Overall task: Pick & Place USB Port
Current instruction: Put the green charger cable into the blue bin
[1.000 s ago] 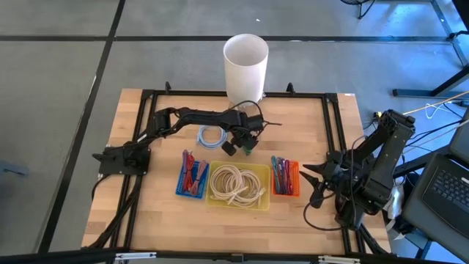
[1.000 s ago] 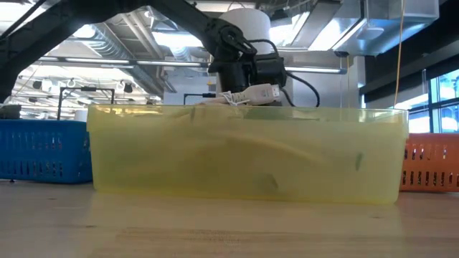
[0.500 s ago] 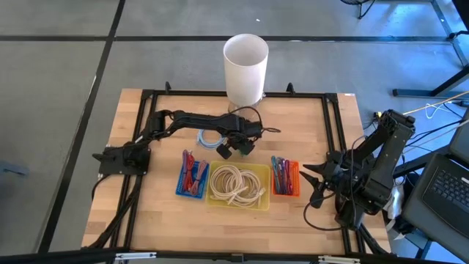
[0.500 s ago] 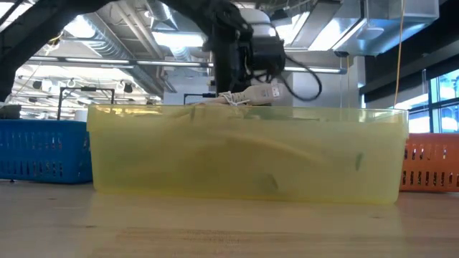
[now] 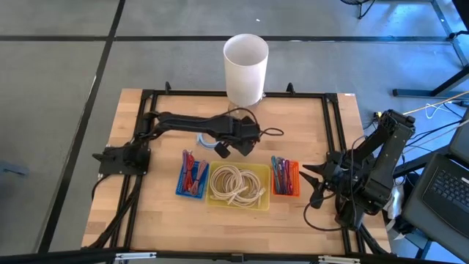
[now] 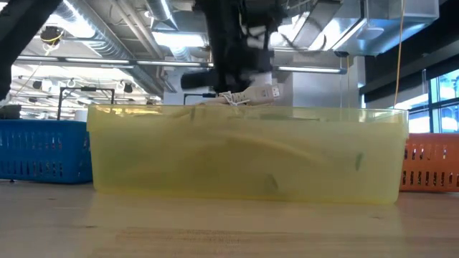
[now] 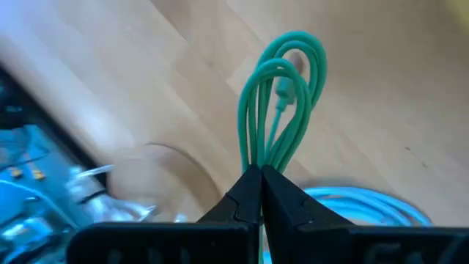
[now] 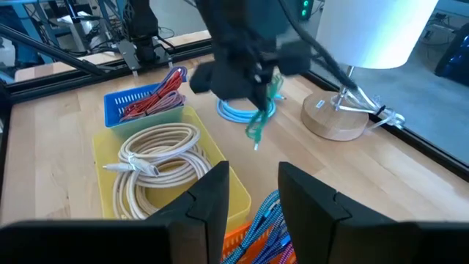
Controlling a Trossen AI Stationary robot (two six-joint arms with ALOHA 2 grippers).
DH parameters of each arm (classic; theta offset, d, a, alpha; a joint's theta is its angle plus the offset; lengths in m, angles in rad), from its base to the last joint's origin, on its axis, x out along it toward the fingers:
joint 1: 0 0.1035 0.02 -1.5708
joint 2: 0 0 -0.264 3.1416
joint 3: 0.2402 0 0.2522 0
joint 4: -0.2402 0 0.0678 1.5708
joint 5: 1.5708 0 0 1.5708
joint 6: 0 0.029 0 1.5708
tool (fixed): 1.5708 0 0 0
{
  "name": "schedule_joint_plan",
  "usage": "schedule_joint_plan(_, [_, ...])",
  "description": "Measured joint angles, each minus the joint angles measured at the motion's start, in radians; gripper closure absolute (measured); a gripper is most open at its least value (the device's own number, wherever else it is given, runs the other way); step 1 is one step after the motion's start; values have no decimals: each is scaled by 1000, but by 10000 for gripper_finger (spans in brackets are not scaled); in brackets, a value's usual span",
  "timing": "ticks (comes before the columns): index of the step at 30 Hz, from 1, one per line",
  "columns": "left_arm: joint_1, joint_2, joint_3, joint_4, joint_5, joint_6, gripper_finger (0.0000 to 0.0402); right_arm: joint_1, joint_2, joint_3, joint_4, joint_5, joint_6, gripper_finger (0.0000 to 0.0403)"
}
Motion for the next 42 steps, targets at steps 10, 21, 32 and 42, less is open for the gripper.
schedule_joint_plan(10, [-151,-195,1,-202,-96,-143,400,0,0,0,0,-8,0,281])
schedule_joint_plan(21, [-450,-320,3,-500,-137,-543,400,0,0,0,0,-8,-1,281])
schedule_joint_plan(32, [-665,-279,-241,-564,-60,-794,400,0,0,0,0,-8,-1,281])
schedule_joint_plan(42, [-714,-280,-437,-549,-148,-687,400,0,0,0,12,25,0,281])
